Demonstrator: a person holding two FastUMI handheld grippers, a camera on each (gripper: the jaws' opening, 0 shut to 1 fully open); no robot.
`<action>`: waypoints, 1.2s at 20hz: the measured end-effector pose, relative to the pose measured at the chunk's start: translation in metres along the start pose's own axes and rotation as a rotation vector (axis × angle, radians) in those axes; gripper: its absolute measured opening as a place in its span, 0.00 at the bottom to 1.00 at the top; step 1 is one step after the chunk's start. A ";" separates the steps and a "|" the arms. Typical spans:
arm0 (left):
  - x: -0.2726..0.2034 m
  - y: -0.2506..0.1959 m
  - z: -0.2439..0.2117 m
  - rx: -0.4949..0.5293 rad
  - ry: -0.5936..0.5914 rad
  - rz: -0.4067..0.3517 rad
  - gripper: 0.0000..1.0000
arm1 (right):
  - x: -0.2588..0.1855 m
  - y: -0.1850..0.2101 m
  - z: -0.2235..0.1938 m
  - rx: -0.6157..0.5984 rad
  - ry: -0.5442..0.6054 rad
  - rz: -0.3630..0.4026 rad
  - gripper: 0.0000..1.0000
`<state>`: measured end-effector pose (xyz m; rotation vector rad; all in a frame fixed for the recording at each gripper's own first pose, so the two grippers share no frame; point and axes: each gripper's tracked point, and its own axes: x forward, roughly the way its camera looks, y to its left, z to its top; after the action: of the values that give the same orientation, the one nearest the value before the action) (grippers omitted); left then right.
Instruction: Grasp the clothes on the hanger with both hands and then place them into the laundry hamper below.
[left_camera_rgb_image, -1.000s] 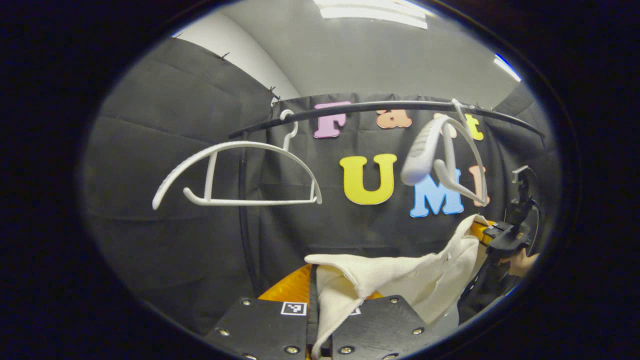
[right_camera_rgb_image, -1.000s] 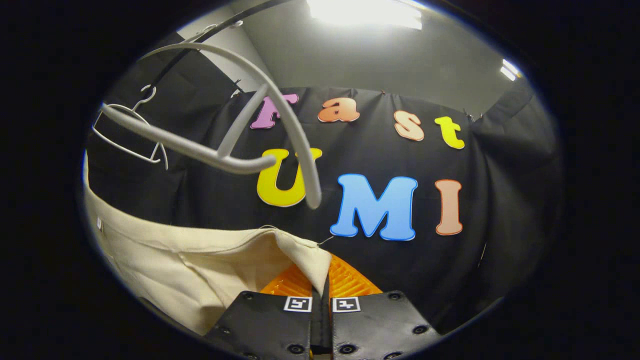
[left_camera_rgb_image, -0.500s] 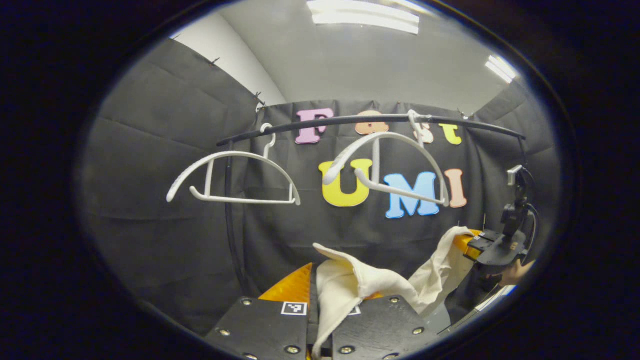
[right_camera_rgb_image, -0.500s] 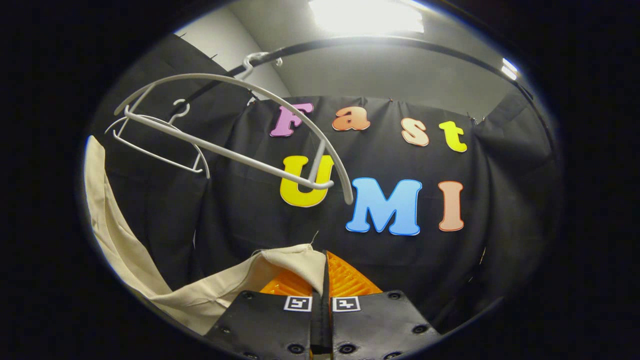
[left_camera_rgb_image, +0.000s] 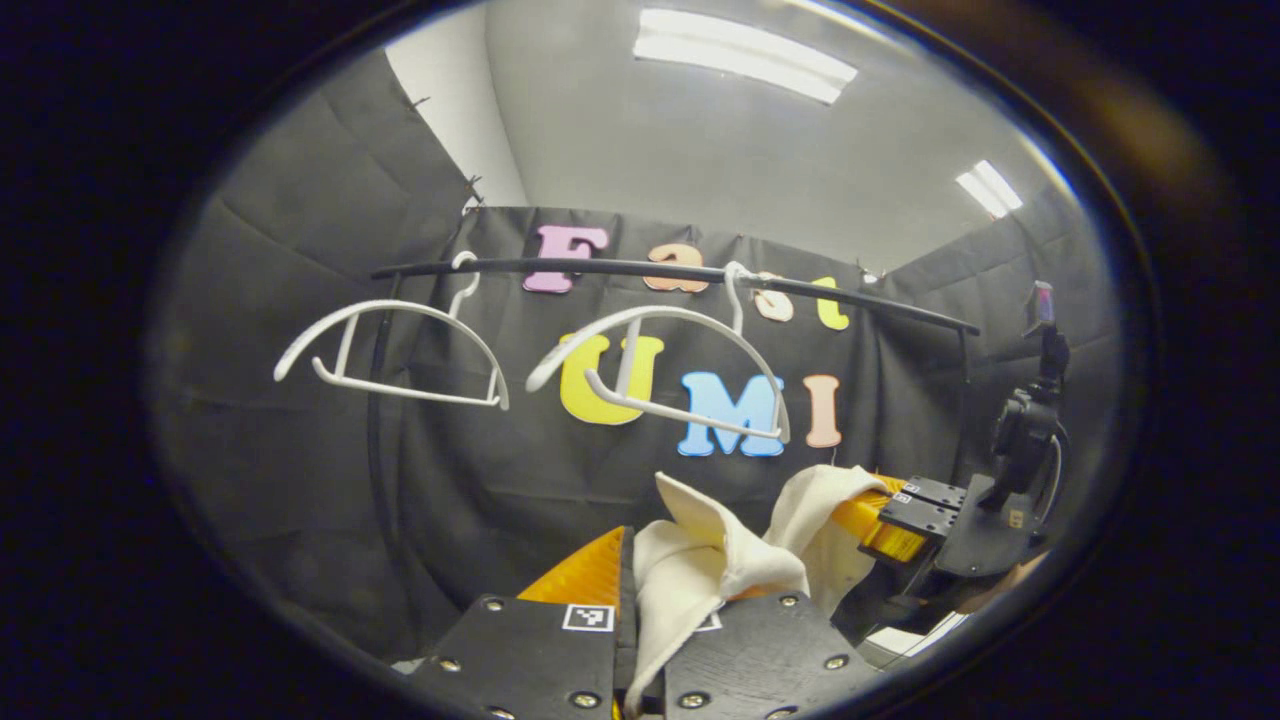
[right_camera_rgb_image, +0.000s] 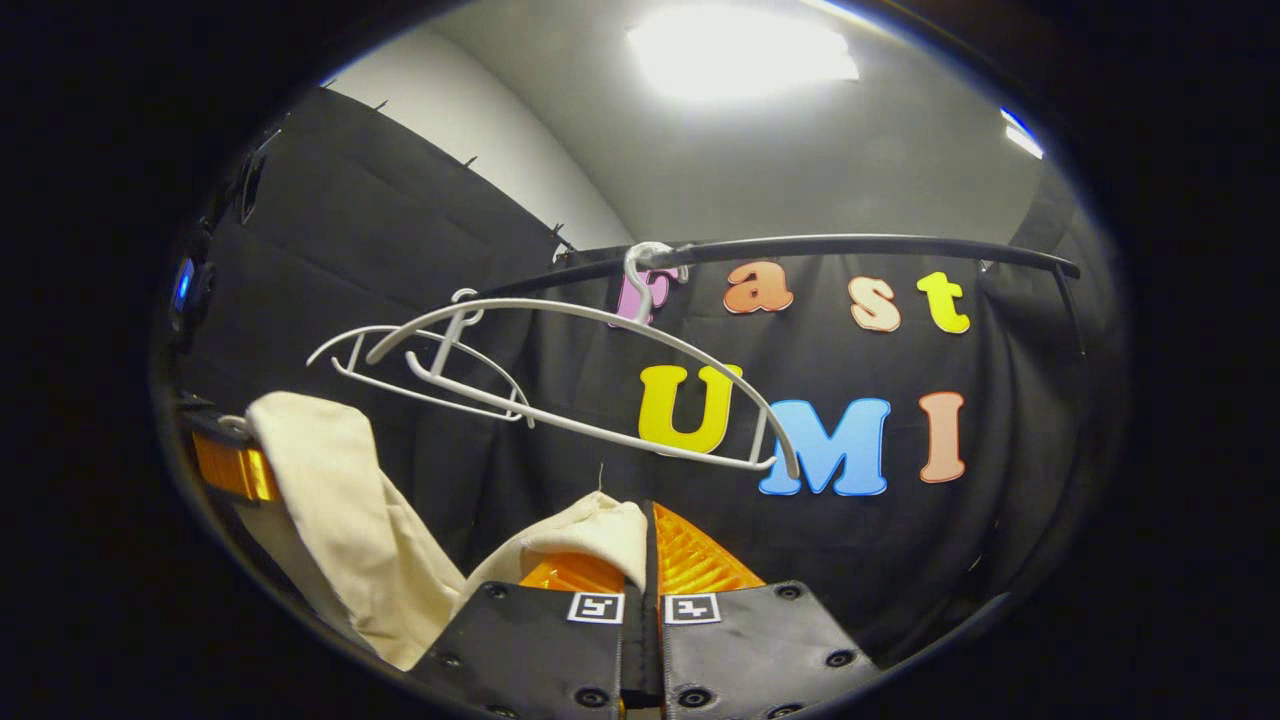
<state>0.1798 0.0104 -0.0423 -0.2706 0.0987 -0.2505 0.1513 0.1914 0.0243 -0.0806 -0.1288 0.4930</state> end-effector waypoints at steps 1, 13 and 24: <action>0.000 -0.002 -0.009 -0.019 0.012 -0.013 0.04 | -0.004 0.005 -0.004 -0.003 0.013 0.002 0.01; -0.001 0.012 -0.194 -0.124 0.319 0.010 0.05 | -0.046 0.029 -0.175 0.042 0.368 -0.058 0.01; -0.023 0.073 -0.343 -0.055 0.609 0.153 0.05 | -0.097 0.038 -0.320 0.085 0.690 -0.101 0.02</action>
<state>0.1301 -0.0020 -0.3900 -0.2332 0.7263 -0.1712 0.0951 0.1640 -0.3065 -0.1558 0.5614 0.3467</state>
